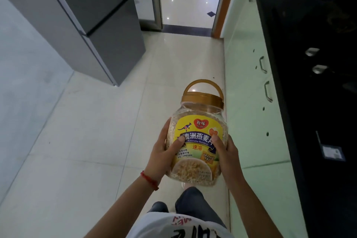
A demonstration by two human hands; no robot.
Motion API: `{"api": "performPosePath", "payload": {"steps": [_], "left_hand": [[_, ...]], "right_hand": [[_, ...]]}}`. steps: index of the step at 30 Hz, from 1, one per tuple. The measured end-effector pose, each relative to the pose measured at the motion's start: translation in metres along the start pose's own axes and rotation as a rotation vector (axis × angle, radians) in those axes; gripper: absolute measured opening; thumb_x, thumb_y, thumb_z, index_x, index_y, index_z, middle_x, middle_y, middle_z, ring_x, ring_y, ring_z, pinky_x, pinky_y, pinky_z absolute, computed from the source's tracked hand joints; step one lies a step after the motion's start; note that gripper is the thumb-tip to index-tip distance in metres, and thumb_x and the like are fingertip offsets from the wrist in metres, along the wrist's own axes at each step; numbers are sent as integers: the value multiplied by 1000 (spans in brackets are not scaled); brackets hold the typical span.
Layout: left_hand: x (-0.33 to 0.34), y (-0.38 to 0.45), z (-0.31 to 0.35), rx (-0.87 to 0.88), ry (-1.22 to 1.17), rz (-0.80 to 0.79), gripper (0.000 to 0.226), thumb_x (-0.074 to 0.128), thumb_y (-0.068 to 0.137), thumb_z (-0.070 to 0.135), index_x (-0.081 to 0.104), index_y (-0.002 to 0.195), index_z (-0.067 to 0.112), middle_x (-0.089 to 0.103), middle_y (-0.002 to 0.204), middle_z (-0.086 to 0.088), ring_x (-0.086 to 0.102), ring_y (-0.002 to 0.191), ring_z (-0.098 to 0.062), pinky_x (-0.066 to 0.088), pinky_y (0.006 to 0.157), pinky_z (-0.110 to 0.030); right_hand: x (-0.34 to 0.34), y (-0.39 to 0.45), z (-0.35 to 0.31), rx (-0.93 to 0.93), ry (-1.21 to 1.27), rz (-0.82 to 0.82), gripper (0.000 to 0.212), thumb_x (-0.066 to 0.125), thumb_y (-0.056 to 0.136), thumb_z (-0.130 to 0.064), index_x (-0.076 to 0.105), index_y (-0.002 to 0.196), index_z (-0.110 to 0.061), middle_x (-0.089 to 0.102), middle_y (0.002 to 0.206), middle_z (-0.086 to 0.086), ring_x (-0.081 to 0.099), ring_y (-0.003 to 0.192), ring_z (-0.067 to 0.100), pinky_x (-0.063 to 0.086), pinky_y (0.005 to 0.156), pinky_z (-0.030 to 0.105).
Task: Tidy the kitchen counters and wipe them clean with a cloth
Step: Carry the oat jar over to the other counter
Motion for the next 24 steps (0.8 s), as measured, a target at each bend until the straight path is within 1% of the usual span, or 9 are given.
{"api": "performPosePath", "payload": {"steps": [3,6,7,9,11,15,17,19,24], "left_hand": [[0,52,20,3,-6,51,47,53,88,24,34,130,36,63,112,-2,69,91,-20,60,65,-27],[-1,99,49,13,-26,91,53,59,77,35,40,127,36,65,111,-4,70,90,-22,60,68,-31],[-2,114,59,16,-37,96,54,60,74,36,42,124,37,66,109,-3,71,89,-21,59,66,-31],[-5,142,76,31,-42,113,55,67,75,39,42,124,37,66,106,0,71,87,-18,59,65,-28],[-10,171,92,44,-41,138,50,60,78,32,40,124,36,66,107,1,72,85,-15,59,64,-27],[-23,232,118,40,-32,149,35,51,87,22,43,116,40,66,105,4,72,81,-12,59,63,-25],[-32,268,131,42,-32,165,35,51,87,23,43,116,40,66,105,4,72,81,-12,59,64,-25],[-42,307,144,54,-38,158,33,52,87,23,44,114,41,66,105,4,72,80,-12,59,63,-25],[-58,384,180,58,-22,137,34,51,88,22,43,117,39,65,103,6,72,78,-8,57,59,-20]], "right_hand": [[8,55,-23,4,12,-48,37,53,88,-36,46,121,-21,64,97,-5,67,68,4,51,51,12],[18,104,-56,-19,10,-96,77,61,63,-70,47,121,-22,65,100,-4,69,71,2,52,53,14],[20,121,-67,-16,-4,-110,79,61,62,-71,47,122,-21,65,100,-4,70,72,3,53,54,15],[25,152,-84,-10,-21,-139,61,55,76,-51,46,126,-17,65,103,0,70,77,8,55,58,18],[32,184,-100,-14,-17,-146,55,54,80,-42,45,127,-16,65,108,4,69,85,12,56,60,20],[51,243,-129,-19,-43,-158,69,65,71,-56,46,125,-18,65,108,5,70,80,11,56,60,21],[62,278,-145,-25,-42,-157,88,67,53,-72,46,122,-22,65,107,3,71,80,10,56,60,21],[75,316,-157,-34,-42,-149,102,66,39,-79,46,122,-22,65,107,3,71,81,8,56,59,20],[103,390,-191,-59,-19,-139,116,62,33,-86,46,126,-18,65,109,4,71,85,16,57,62,24]]}}
Point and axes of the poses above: each hand's wrist, its own y-axis towards the middle knuckle, its own x-axis out of the palm, z = x × y, the point moved 4 cm from there along y, towards the middle knuckle
